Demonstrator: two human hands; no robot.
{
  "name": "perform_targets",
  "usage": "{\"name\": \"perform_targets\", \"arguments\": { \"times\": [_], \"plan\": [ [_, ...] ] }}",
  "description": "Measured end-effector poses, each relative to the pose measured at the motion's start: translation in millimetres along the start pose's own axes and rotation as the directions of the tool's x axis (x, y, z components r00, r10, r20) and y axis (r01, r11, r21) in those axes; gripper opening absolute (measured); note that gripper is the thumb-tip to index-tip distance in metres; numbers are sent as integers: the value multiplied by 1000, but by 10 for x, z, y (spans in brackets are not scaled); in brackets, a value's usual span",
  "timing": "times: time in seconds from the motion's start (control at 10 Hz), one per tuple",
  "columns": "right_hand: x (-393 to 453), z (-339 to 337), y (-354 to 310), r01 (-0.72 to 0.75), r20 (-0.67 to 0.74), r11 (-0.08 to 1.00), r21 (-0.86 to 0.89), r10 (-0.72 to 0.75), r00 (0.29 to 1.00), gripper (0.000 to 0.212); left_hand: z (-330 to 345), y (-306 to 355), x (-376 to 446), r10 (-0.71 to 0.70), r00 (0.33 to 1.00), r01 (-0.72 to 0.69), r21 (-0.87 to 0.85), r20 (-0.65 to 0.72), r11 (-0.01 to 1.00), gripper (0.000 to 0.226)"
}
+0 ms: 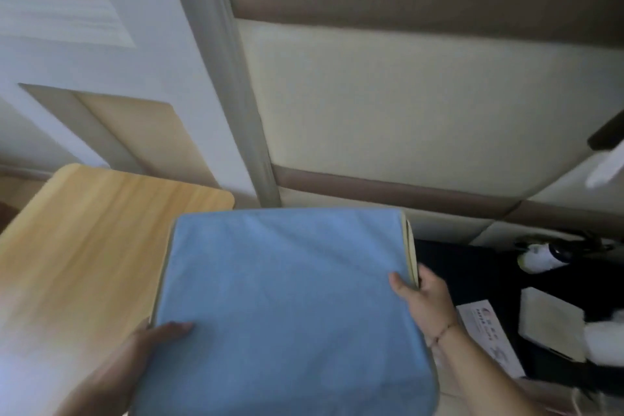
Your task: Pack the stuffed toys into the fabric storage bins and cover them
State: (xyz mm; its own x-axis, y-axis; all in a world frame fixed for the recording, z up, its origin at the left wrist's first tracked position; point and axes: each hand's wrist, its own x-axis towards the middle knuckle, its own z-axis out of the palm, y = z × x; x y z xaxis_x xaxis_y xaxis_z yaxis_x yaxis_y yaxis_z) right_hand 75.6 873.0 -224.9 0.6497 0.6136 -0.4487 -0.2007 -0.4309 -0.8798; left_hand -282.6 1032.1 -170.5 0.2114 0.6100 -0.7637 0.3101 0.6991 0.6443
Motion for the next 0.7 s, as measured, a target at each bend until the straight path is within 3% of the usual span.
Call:
{"name": "perform_targets", "arguments": {
  "times": [0.1,0.2,0.3,0.4,0.5,0.7],
  "plan": [
    [586,17,7,31,-76,995,-90,-38,996,28,308,367,569,30,996,-41,124,88,991,43],
    [995,-2,281,-124,-89,890,-438,94,992,93,540,289,1473,224,974,-197,400,-23,895,87],
    [903,164,882,-86,43,438,-895,278,960,99,846,-143,1941,154,979,-188,876,132,444,88],
    [638,452,1371,-53,124,413,-909,389,913,94,1053,-649,2021,15,987,-163,979,162,120,76],
    [509,512,1523,-115,106,417,-902,471,875,93,1112,-773,1995,6,996,-87,984,88,156,75],
    [421,312,1346,-71,161,537,-841,373,914,74,1173,-824,1737,109,975,-204,974,193,96,73]
  ]
}}
